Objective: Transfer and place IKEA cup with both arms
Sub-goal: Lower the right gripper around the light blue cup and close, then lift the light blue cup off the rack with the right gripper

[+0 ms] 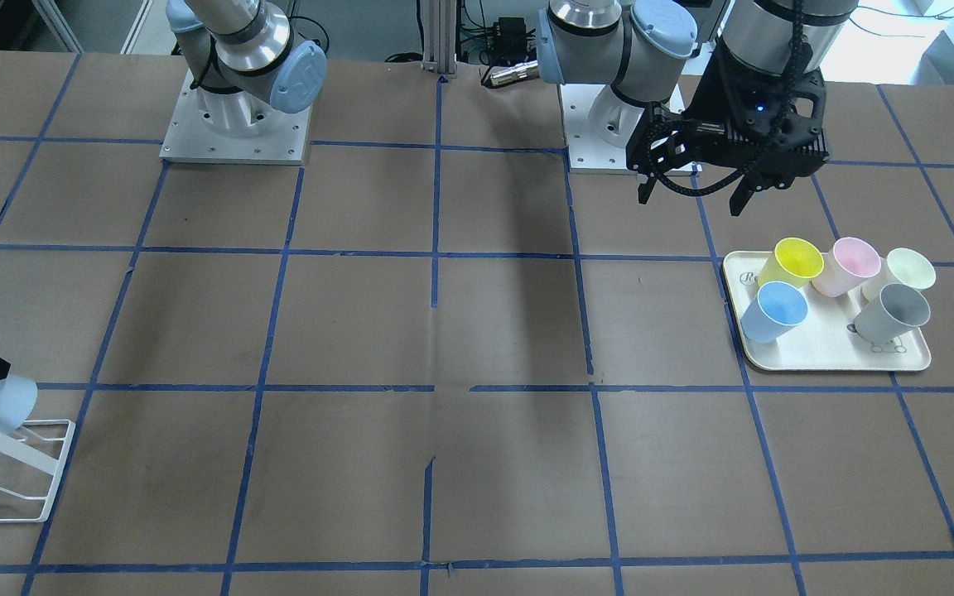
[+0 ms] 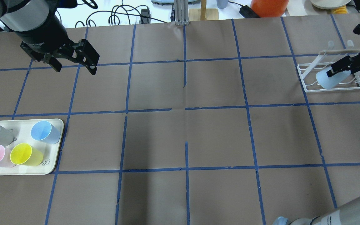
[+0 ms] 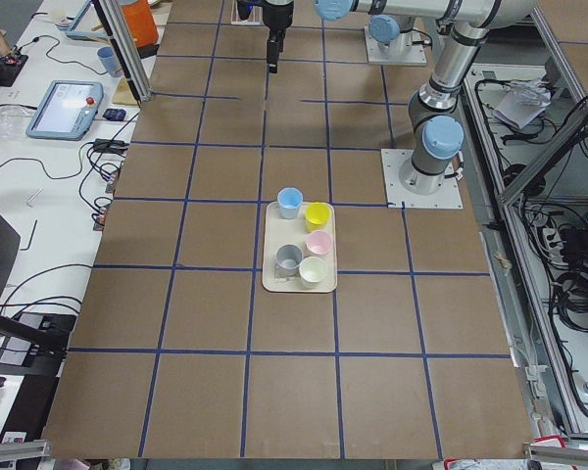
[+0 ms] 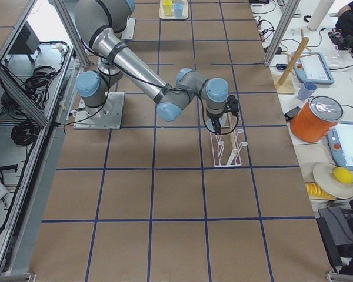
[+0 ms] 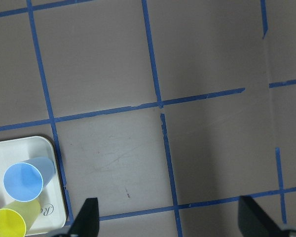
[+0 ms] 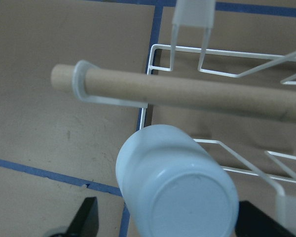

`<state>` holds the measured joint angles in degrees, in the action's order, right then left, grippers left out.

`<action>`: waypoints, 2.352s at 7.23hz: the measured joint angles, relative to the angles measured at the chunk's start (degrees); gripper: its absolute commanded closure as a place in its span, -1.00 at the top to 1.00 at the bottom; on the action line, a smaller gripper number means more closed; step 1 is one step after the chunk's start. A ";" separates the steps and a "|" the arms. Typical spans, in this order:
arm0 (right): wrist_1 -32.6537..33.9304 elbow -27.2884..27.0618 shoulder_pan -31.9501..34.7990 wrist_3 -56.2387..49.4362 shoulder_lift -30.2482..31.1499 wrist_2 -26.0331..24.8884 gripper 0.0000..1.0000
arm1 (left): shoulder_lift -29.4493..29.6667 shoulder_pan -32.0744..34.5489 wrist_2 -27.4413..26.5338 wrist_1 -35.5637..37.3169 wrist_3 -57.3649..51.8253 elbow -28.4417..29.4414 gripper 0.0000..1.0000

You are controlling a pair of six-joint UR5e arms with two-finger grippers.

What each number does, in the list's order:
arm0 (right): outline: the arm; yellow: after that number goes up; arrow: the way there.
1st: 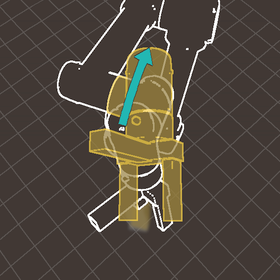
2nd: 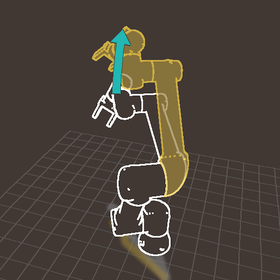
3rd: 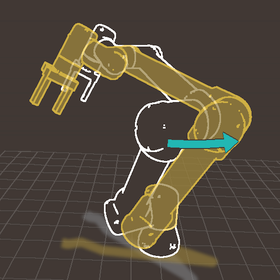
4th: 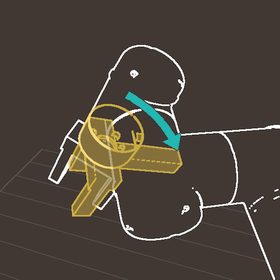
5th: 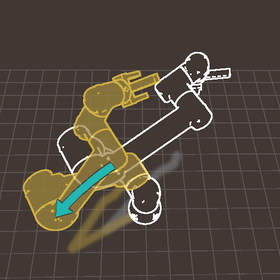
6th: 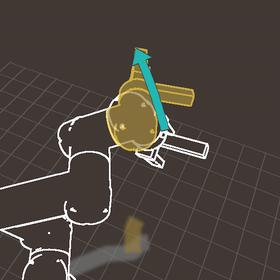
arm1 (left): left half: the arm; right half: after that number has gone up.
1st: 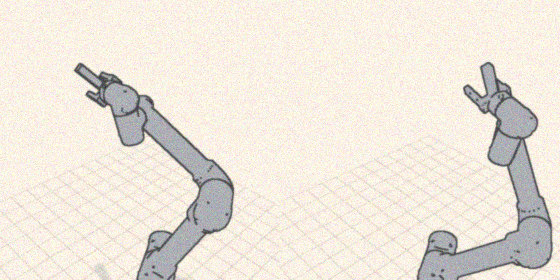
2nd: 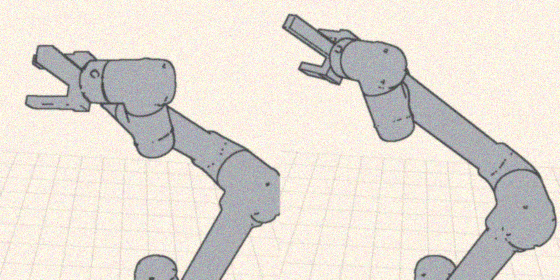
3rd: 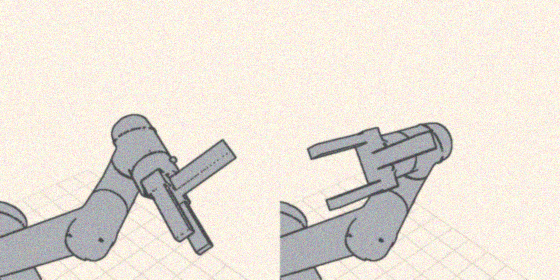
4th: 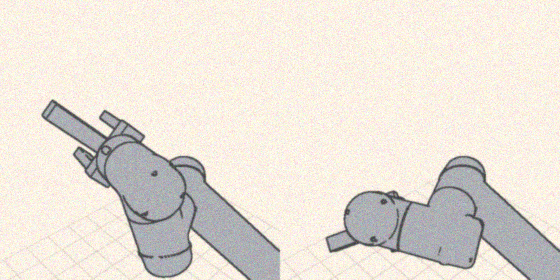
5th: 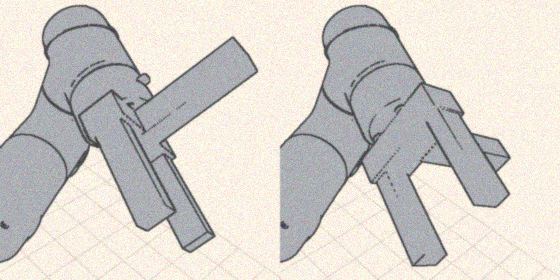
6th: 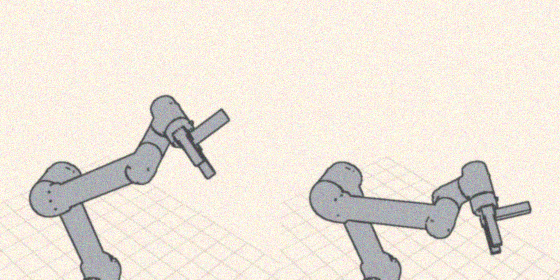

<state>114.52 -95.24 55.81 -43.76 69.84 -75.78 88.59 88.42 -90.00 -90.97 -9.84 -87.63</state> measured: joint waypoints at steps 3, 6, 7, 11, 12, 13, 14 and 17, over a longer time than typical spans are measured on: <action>-0.29 0.14 0.15 1.88 0.30 -0.08 1.00 | 0.00 0.00 0.00 0.00 0.00 0.00 1.00; -0.42 -0.02 0.38 3.05 0.24 -0.10 0.90 | 0.00 0.00 0.00 0.00 0.00 0.00 1.00; -0.56 -0.02 0.46 4.30 0.30 -0.02 0.66 | 0.00 0.00 0.00 0.00 0.00 0.00 1.00; -0.67 0.18 0.53 5.68 0.69 -0.25 -0.40 | 0.00 0.00 -0.09 0.00 0.00 0.00 1.00; -0.73 0.21 0.53 5.70 0.88 -0.32 -0.48 | 0.00 0.00 -0.09 0.00 0.00 0.00 1.00; -0.84 0.22 0.53 5.70 1.07 -0.43 -0.49 | 0.00 0.00 -0.09 0.00 0.00 0.00 1.00; -0.94 0.28 0.53 5.70 1.20 -0.54 -0.49 | 0.00 0.00 -0.09 0.00 0.00 0.00 1.00; -5.88 1.99 0.53 5.70 4.57 -0.94 -0.55 | 0.00 0.00 -0.09 0.00 0.00 0.00 1.00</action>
<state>108.64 -93.24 56.34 -38.06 74.41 -76.72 88.59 88.42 -90.09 -90.97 -9.84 -87.63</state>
